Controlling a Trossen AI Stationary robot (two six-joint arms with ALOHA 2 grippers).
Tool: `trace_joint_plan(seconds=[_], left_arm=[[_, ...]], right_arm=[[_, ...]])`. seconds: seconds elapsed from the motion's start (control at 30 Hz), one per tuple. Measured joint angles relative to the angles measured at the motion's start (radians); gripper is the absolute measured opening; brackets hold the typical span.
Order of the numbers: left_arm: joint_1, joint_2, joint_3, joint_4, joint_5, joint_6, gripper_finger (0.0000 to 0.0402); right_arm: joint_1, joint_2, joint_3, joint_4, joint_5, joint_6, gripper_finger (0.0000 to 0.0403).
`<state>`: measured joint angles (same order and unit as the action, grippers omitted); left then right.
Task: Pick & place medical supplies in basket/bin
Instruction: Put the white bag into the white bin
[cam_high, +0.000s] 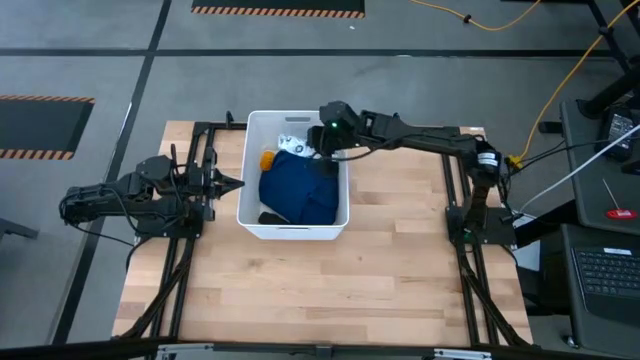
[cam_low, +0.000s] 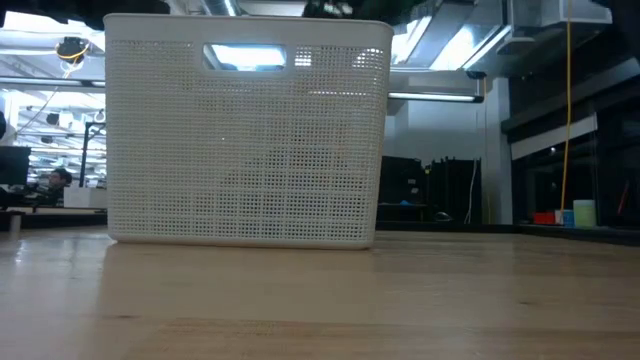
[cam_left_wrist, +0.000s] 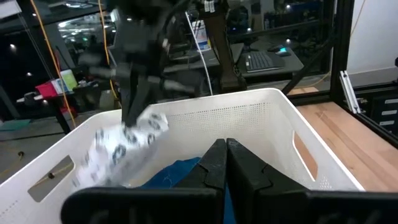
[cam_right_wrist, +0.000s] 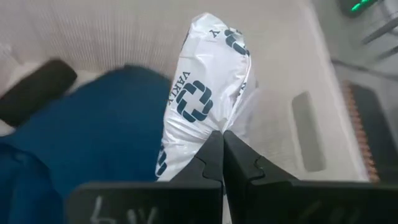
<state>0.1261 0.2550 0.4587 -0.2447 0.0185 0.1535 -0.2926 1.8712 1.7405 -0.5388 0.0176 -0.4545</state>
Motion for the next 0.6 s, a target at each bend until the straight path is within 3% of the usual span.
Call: trace_joint_plan(seconds=[0.2,0.4,0.6], left_arm=[[0.000,0.000,0.000,0.000,0.000,0.024,0.0002],[0.000,0.000,0.000,0.000,0.000,0.023,0.0005],[0.000,0.000,0.000,0.000,0.000,0.017,0.0006]], right_arm=[[-0.030,0.107,0.000,-0.003,-0.021,-0.029,0.0000],[-0.034,0.189,0.000,-0.001,-0.152,-0.022,0.0000],[-0.029,0.212,0.000,-0.006,-0.159,0.006,0.0000]])
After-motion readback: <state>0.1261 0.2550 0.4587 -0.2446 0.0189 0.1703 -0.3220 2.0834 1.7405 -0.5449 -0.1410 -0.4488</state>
